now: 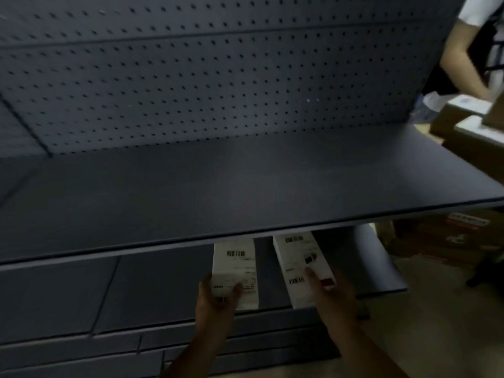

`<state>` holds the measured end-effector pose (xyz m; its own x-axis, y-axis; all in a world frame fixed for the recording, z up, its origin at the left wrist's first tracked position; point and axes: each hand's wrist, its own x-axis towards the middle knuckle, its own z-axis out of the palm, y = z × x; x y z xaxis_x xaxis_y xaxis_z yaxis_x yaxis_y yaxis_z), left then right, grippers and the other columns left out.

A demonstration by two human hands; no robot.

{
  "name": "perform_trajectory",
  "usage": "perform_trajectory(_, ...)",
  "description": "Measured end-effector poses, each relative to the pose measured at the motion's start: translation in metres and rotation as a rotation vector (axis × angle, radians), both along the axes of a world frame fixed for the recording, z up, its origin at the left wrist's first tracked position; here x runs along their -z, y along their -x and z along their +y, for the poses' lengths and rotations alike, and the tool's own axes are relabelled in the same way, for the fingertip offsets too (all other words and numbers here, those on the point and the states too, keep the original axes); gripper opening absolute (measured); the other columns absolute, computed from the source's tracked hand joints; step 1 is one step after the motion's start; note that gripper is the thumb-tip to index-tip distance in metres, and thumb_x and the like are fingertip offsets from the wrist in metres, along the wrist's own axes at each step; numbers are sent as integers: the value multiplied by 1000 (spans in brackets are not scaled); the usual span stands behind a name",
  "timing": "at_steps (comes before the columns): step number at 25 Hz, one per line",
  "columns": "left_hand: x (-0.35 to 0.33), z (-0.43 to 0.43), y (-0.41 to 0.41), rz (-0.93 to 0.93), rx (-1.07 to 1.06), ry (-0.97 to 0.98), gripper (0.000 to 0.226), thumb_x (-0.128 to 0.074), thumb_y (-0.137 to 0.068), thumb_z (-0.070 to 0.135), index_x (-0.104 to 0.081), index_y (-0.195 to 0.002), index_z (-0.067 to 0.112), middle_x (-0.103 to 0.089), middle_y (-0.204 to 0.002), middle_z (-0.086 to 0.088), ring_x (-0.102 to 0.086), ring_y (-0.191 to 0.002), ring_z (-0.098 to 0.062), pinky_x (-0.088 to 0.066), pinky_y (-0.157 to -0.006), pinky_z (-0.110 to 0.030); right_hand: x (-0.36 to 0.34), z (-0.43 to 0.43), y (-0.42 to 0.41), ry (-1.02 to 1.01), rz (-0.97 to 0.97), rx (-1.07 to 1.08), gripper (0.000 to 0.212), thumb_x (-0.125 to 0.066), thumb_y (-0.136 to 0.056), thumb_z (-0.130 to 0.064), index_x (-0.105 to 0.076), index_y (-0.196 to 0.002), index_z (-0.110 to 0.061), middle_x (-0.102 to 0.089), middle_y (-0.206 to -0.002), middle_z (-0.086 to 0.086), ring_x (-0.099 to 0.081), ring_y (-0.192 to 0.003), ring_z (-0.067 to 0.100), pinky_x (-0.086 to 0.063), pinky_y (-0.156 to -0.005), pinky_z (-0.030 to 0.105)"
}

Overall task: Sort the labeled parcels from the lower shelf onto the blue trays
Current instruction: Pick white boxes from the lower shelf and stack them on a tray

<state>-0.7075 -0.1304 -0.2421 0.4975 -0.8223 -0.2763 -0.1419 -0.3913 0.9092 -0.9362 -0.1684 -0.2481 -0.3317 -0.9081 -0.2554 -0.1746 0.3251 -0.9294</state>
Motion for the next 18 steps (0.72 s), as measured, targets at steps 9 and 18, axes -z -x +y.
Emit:
perform_trajectory(9, -35, 151, -157, 108, -557, 111, 55, -85, -82, 17, -49, -123, 12, -69, -114, -10, -69, -94, -20, -59, -76, -38, -31, 50, -196, -136, -133, -528, 27, -83, -82, -37, -67, -100, -23, -76, -91, 6, -75, -79, 23, -63, -66, 41)
perform_trajectory(18, -51, 340, -306, 34, -1075, 209, 55, -83, -83, 14, -51, -128, 10, -71, -109, -8, -72, -93, -28, -61, -80, -50, -63, 172, -425, -27, -100, -1024, 18, -81, -86, -32, -71, -95, -21, -78, -88, 3, -76, -77, 22, -65, -70, 48)
